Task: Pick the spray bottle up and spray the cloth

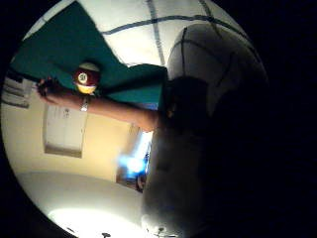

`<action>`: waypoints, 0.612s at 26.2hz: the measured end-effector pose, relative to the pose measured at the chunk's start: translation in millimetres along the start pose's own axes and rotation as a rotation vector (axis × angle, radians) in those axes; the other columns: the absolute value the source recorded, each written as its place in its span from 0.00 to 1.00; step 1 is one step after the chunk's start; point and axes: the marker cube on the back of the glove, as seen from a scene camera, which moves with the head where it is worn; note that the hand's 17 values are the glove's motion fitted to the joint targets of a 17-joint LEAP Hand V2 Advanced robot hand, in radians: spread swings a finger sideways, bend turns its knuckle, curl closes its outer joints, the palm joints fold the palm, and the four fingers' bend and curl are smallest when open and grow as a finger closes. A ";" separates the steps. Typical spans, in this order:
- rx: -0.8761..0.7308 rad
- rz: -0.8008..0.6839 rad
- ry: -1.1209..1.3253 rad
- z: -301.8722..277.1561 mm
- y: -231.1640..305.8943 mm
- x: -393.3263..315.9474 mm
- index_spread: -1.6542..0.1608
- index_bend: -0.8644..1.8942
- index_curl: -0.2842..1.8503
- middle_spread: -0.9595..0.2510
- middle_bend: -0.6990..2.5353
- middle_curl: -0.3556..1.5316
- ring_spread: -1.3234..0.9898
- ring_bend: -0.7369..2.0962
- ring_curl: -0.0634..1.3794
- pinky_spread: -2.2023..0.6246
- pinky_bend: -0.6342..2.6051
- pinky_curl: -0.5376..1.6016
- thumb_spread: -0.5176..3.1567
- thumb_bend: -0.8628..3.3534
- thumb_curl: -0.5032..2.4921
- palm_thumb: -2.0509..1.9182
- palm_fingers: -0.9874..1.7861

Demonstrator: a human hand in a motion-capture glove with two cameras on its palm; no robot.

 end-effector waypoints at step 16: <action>0.026 -0.005 0.016 -4.0 6.3 -3.8 0.77 0.40 0.43 0.64 0.41 0.50 0.48 0.55 0.39 0.68 0.38 0.47 0.27 0.20 0.45 0.76 0.84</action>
